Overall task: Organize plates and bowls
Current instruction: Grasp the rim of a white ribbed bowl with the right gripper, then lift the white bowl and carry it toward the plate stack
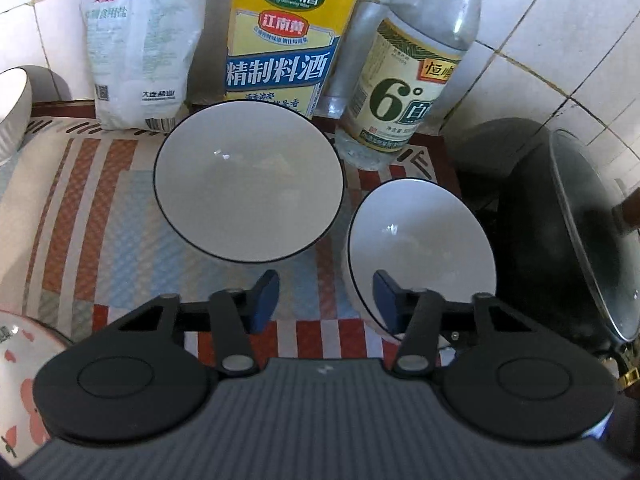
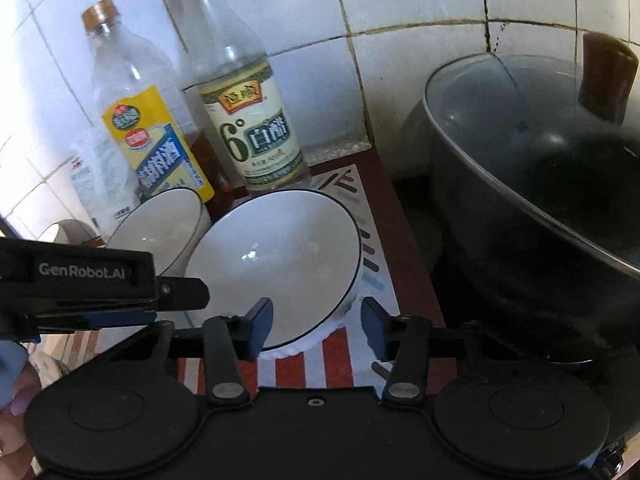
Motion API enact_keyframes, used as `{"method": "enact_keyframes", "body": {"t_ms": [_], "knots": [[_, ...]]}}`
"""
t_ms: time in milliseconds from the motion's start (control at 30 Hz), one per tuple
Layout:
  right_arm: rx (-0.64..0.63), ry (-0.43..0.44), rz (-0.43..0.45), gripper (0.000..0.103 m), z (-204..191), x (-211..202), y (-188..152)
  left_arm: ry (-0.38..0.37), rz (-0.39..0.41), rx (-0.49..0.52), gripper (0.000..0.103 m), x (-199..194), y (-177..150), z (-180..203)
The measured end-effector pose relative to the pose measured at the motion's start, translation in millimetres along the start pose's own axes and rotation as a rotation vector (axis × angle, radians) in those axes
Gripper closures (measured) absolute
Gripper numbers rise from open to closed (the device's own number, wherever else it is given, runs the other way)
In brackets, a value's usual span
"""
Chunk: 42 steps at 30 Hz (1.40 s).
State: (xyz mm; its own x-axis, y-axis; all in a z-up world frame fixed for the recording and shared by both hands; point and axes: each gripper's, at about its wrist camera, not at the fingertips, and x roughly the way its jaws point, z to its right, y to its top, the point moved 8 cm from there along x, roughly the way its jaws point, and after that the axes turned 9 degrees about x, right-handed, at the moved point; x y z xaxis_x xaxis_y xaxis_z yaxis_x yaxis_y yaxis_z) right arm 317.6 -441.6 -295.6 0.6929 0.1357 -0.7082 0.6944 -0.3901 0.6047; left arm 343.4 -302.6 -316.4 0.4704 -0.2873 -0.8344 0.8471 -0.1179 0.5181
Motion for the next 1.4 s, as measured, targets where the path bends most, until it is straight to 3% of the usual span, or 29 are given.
{"method": "enact_keyframes", "body": {"t_ms": [167,233,367,600,1000,1400], "knots": [[0.043,-0.005,-0.022,0.066,4,9,2,-0.069,-0.056,-0.141,0.075,14,1,-9],[0.052,-0.017,-0.027,0.069,5,12,4,-0.067,-0.055,-0.130,0.077,16,2,-8],[0.068,-0.023,-0.047,0.076,7,15,7,-0.087,-0.057,-0.089,0.094,16,2,0],[0.092,-0.019,-0.057,0.079,7,6,5,-0.064,-0.066,-0.019,0.094,5,-4,8],[0.082,-0.013,-0.091,0.082,-12,-49,-14,0.011,-0.088,0.114,0.093,-64,-28,15],[0.111,0.003,-0.155,0.081,-20,-91,-62,0.008,-0.158,0.100,0.093,-101,-74,8]]}}
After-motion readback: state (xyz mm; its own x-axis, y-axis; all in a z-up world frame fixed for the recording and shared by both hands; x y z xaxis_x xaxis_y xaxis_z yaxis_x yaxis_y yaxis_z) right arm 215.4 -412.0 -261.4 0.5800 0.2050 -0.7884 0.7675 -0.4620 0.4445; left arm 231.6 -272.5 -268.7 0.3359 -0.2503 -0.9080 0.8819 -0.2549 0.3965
